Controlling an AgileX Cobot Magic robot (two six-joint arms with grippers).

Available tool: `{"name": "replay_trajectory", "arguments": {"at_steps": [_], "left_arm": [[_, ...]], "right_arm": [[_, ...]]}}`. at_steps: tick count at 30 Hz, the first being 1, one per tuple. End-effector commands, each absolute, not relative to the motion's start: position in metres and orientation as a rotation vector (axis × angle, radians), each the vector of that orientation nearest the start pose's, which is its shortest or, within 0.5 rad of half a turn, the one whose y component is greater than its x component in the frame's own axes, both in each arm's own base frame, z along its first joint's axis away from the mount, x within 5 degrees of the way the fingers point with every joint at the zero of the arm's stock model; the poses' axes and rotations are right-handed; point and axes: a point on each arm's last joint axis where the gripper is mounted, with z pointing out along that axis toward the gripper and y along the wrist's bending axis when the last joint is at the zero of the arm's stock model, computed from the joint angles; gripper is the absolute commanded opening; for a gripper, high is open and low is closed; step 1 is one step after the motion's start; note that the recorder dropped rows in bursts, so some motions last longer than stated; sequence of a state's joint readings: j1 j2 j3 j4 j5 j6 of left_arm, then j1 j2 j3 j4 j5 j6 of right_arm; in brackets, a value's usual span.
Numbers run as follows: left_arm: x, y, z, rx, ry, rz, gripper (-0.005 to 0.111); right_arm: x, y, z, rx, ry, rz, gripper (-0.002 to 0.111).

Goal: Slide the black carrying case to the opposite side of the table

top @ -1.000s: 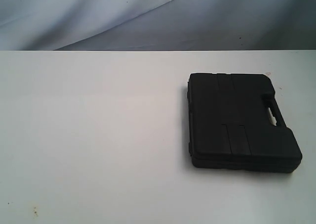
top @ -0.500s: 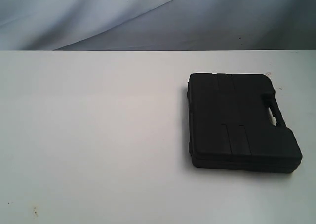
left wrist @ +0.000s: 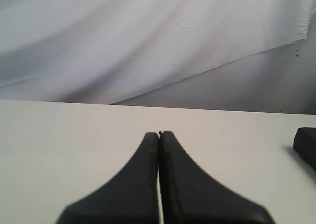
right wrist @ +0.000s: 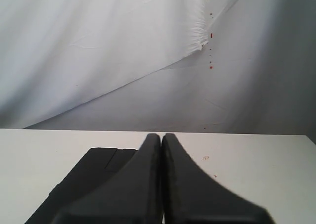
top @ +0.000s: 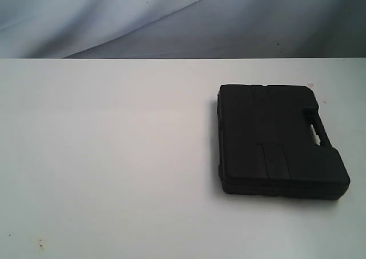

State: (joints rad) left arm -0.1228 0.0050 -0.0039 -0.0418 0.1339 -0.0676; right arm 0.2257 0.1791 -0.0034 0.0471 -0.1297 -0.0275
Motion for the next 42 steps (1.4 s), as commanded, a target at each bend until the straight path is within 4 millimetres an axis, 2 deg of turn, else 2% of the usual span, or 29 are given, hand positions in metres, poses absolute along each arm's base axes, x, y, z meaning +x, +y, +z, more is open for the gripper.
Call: {"name": "replay_trajectory", "arguments": {"at_steps": [1, 42], "left_arm": [[0.0559, -0.0072, 0.2012, 0.009, 1.618, -0.182, 0.001], [0.0559, -0.0072, 0.2012, 0.009, 1.618, -0.182, 0.001]], "right_arm": [[0.0698, 0.0152, 0.2137, -0.162, 1.524, 0.174, 0.0], [0.0698, 0.015, 0.2137, -0.149, 1.526, 0.184, 0.0]]}}
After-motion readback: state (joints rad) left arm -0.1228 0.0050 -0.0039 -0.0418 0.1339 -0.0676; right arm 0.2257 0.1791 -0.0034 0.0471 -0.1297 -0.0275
